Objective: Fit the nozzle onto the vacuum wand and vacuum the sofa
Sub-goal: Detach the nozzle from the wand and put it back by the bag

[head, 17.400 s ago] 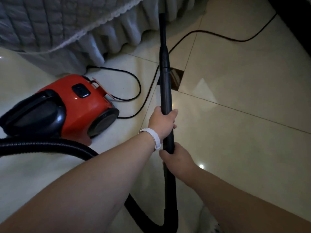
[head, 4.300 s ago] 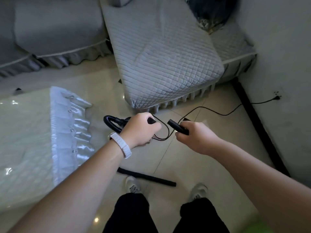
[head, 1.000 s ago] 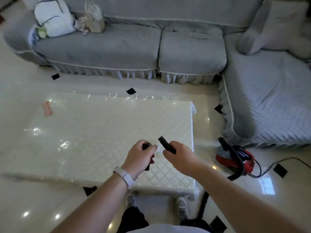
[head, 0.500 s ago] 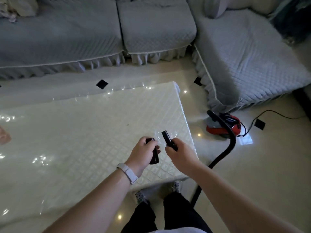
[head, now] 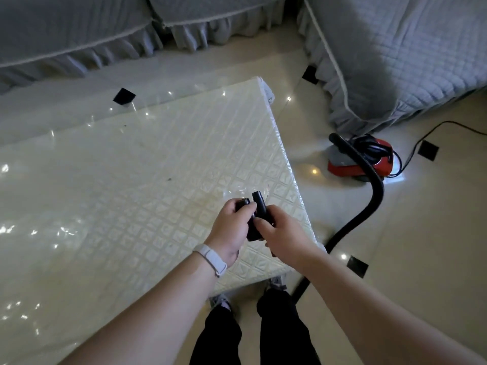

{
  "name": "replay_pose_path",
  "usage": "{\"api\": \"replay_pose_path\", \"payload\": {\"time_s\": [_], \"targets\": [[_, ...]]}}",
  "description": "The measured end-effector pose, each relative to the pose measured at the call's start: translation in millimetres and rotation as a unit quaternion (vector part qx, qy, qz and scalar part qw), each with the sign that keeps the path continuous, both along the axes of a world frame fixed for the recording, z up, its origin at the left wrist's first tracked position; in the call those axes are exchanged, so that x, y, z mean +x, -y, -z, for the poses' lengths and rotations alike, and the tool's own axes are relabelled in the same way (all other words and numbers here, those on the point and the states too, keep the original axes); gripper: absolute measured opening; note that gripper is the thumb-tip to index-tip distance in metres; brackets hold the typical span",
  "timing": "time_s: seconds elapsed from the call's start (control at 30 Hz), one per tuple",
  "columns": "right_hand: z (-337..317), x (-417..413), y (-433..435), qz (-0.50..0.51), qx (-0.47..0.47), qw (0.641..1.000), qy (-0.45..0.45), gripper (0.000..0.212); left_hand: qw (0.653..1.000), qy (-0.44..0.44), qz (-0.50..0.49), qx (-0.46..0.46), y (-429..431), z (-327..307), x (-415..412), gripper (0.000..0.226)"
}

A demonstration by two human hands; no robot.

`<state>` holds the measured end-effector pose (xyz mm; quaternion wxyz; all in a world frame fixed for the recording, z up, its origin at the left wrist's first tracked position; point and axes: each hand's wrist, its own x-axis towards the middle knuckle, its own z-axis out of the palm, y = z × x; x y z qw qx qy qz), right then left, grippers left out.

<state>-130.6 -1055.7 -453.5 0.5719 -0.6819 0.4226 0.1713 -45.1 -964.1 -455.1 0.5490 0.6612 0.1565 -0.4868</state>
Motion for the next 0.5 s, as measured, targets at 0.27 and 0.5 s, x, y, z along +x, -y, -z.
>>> {"api": "replay_pose_path", "payload": {"time_s": [0.27,0.5], "targets": [[74,-16,35,-0.013,0.026,1.000,-0.004,0.012,0.999,-0.029,0.021,0.005,38,71,-18,0.011],[123,-25,60,-0.017,0.015,1.000,-0.016,0.010,0.996,0.012,0.079,0.041,53,125,-18,0.036]]}}
